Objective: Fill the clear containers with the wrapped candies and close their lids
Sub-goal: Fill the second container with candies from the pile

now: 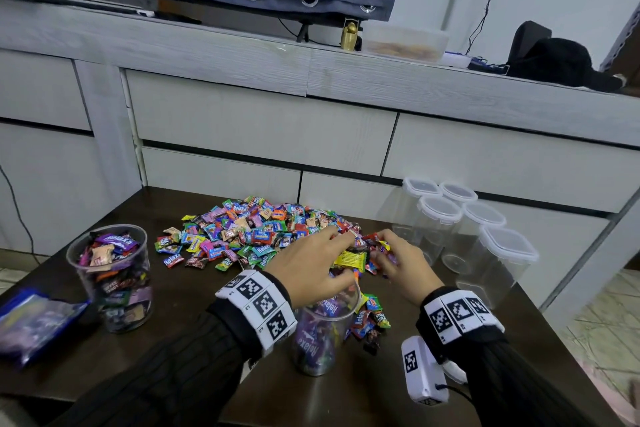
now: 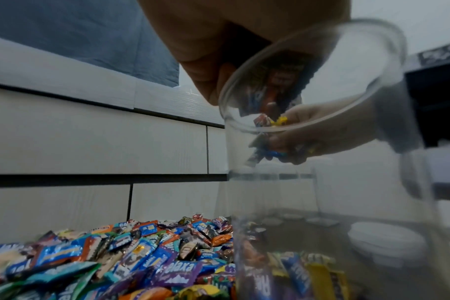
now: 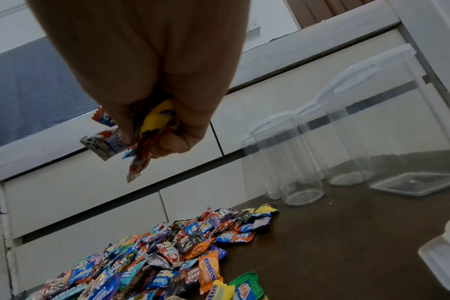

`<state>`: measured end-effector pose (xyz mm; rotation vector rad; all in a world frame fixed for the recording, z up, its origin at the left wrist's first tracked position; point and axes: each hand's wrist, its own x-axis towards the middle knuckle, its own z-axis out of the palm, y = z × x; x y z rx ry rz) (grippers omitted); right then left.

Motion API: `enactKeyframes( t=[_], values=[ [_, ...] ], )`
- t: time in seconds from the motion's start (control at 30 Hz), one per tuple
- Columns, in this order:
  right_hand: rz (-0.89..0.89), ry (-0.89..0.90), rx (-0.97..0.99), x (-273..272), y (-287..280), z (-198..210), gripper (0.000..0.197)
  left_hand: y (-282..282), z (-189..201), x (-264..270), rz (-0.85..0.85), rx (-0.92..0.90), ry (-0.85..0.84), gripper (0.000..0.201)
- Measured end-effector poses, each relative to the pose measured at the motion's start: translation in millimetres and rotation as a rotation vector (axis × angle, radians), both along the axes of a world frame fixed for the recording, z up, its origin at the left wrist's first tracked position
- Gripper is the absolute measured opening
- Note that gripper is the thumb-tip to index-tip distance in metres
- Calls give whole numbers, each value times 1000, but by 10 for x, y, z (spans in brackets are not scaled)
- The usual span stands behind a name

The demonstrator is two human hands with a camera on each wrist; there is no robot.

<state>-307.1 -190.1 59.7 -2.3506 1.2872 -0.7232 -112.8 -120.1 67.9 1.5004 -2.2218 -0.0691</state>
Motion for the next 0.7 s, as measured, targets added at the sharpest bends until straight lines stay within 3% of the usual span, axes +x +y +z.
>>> enactKeyframes(
  t=[0.1,0.33,0.7],
  values=[
    [-12,2,-1,-18,-9,18,18,71,0,18,-49,32,35,47],
    [-17,25,-21,-25,-36,2,19,145,59,-7,-122,80,-153,34],
    [-11,41,-26,-10,-49,-26,20,112,209,-63,-64,336,-291,36]
  ],
)
